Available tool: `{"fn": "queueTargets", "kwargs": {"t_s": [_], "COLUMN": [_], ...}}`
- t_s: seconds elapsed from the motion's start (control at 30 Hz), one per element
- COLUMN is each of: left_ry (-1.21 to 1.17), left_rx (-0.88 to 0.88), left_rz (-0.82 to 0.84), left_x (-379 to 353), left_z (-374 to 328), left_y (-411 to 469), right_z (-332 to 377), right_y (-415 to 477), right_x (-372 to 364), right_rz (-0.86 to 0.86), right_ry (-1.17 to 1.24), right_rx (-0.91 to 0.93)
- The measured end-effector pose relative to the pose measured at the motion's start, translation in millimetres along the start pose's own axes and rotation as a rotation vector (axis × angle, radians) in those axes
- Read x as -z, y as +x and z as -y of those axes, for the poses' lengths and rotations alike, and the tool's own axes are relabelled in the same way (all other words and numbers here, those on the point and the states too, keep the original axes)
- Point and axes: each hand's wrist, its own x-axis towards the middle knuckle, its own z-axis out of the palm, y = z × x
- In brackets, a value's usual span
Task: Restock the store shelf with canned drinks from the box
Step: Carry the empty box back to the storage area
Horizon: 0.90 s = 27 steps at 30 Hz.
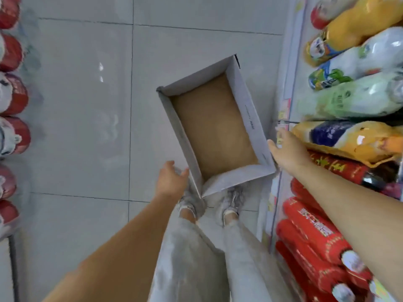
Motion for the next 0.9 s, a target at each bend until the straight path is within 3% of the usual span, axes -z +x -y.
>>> {"fn": "queueTargets", "kwargs": {"t_s": [0.2, 0.4, 0.7, 0.9], "left_ry": [-0.087, -0.273, -0.288, -0.278], "left_rx": [0.026, -0.014, -0.042, -0.065], "left_rz": [0.012, -0.017, -0.143, -0.154], "left_x": [-48.7, -81.1, -95.2, -44.1], "left_z": [-5.3, 9.1, 15.3, 7.9], "left_y": [91.9, 140.7, 155.2, 133.2], "right_z": [-7.6, -13.6, -22.7, 12.4], "right_y": [109.7, 159.2, 163.0, 123.8], "right_x": [-44.0, -75.6, -92.2, -71.0], "right_rz": [0.011, 0.094, 0.003, -0.035], "right_ry": [0.07, 0.148, 0.17, 0.15], "right_rx": [-0.022, -0.014, -0.055, -0.036]}}
